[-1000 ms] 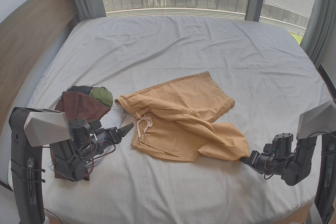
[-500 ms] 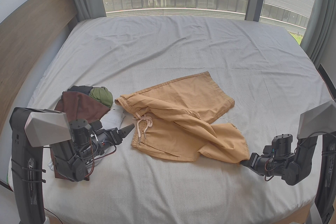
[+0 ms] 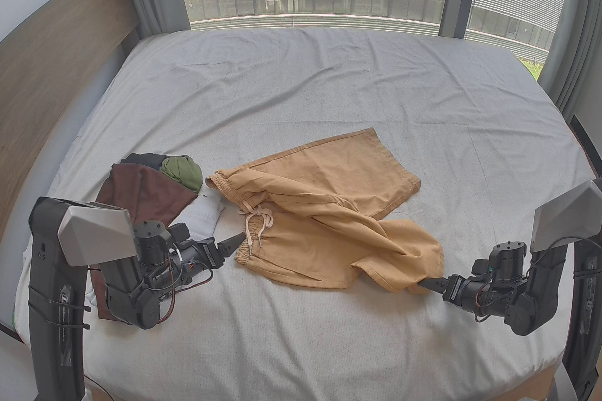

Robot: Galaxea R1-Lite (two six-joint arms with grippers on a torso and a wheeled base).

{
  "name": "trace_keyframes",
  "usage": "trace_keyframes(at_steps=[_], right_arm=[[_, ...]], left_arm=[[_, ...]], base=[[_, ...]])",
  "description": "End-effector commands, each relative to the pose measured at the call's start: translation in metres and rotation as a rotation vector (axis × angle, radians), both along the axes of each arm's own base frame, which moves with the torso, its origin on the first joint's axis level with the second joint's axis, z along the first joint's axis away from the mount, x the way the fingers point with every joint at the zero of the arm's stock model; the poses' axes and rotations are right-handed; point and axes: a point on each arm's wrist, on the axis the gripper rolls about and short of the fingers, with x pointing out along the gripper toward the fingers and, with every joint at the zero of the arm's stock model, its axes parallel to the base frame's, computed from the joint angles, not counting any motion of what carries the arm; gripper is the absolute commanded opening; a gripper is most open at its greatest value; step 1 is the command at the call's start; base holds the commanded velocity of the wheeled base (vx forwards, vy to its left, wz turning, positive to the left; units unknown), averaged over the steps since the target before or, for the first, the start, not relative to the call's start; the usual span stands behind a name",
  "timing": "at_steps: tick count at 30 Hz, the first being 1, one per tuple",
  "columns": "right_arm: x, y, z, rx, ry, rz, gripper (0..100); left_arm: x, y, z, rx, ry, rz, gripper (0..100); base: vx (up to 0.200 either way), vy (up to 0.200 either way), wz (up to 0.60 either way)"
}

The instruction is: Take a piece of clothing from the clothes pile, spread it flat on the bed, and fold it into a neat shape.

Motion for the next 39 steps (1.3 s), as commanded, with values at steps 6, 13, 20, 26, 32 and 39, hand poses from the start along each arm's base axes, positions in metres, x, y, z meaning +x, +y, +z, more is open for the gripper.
trace_keyframes(at_steps=[6, 13, 20, 26, 32, 39], right_arm=[[-0.012, -0.001, -0.015, -0.049, -0.031, 0.045, 100], [-0.032, -0.004, -0.012, -0.04, 0.022, 0.114, 100], [-0.052, -0.013, 0.019, -0.019, -0.027, 0.149, 100], [-0.052, -0.018, 0.023, -0.019, -0.041, 0.129, 100], [-0.052, -0.017, 0.023, -0.019, -0.043, 0.131, 100], [-0.053, -0.018, 0.024, -0.019, -0.039, 0.129, 100]], left_arm=[[0.008, -0.01, -0.017, 0.016, -0.001, -0.014, 100], [0.004, -0.027, -0.021, -0.015, 0.032, -0.017, 100], [0.0, -0.035, -0.027, -0.065, 0.082, -0.021, 100], [-0.004, -0.039, -0.038, -0.057, 0.112, -0.03, 100], [-0.004, -0.039, -0.047, -0.05, 0.128, -0.023, 100], [0.009, -0.04, -0.042, -0.059, 0.075, 0.012, 0]], base=[[0.0, 0.0, 0.0], [0.0, 0.0, 0.0], [0.0, 0.0, 0.0], [0.0, 0.0, 0.0], [0.0, 0.0, 0.0], [0.0, 0.0, 0.0]])
